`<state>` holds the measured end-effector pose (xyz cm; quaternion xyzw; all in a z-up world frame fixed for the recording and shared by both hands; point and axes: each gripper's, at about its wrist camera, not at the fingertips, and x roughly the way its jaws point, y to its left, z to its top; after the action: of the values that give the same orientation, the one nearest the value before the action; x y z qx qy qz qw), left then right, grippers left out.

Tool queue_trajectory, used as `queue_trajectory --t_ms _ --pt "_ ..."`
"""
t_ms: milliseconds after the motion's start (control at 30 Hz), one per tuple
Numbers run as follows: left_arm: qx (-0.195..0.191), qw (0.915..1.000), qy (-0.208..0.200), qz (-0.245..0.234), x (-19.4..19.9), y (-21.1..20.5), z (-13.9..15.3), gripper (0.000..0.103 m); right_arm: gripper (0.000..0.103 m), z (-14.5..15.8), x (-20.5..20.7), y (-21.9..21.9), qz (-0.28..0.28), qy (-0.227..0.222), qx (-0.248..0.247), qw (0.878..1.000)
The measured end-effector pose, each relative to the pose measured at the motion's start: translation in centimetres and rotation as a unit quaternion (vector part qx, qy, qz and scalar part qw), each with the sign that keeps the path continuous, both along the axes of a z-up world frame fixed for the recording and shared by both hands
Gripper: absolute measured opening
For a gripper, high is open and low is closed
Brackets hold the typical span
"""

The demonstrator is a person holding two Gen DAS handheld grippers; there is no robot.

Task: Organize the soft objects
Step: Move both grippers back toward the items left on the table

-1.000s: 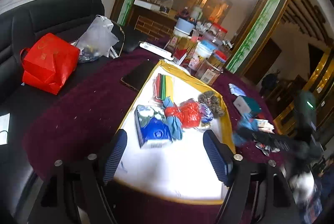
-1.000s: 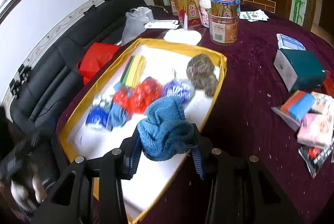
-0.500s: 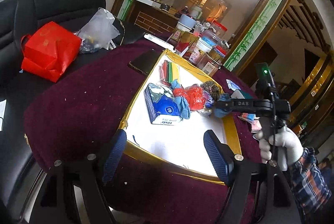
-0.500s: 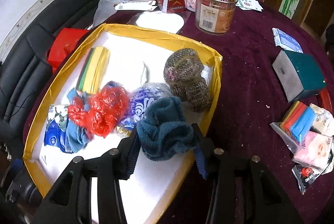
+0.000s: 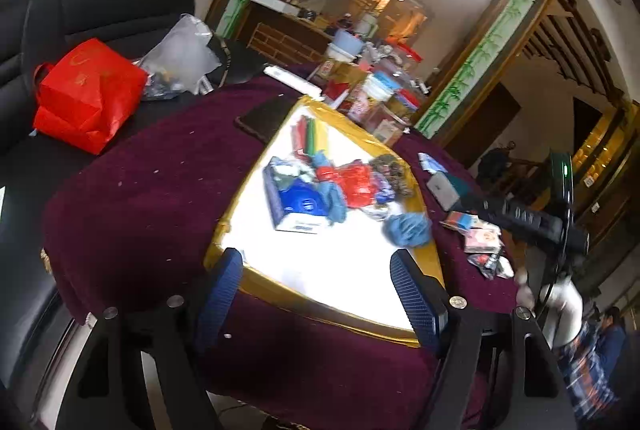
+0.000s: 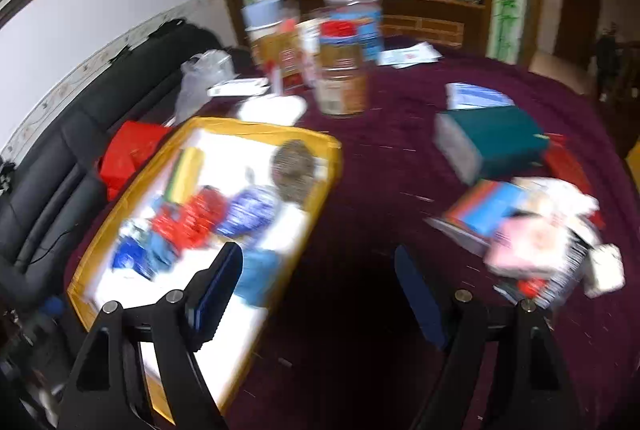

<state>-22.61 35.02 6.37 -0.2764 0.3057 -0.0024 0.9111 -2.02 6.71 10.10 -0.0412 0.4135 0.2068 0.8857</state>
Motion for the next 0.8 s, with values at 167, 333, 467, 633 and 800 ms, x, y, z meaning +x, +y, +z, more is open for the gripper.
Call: queue_trajectory --t_ms 167,333,467,633,800 --pt "0.009 0.9992 -0.013 -0.036 0.9 -2.5 0.9 0.080 0.080 -0.2 -2.9 -7.6 -0.058 -0.030 -0.004 0.998" --pt "0.027 0.9951 -0.005 -0.095 2.6 -7.8 2.1 0.080 0.083 -0.6 -4.0 -15.3 -0.116 -0.029 0.024 0.993" --pt "0.050 0.9869 0.008 -0.153 4.1 -14.0 2.4 0.080 0.083 -1.2 -4.2 -20.7 -0.151 -0.019 0.047 0.987" --pt "0.070 0.9734 0.050 -0.212 6.4 -21.3 1.9 0.080 0.083 -1.7 -4.4 -26.3 -0.184 -0.027 0.072 0.980" --pt "0.127 0.9561 0.081 -0.252 8.4 -28.2 0.8 0.080 0.083 -1.9 -2.5 -30.7 -0.226 -0.043 0.093 0.969"
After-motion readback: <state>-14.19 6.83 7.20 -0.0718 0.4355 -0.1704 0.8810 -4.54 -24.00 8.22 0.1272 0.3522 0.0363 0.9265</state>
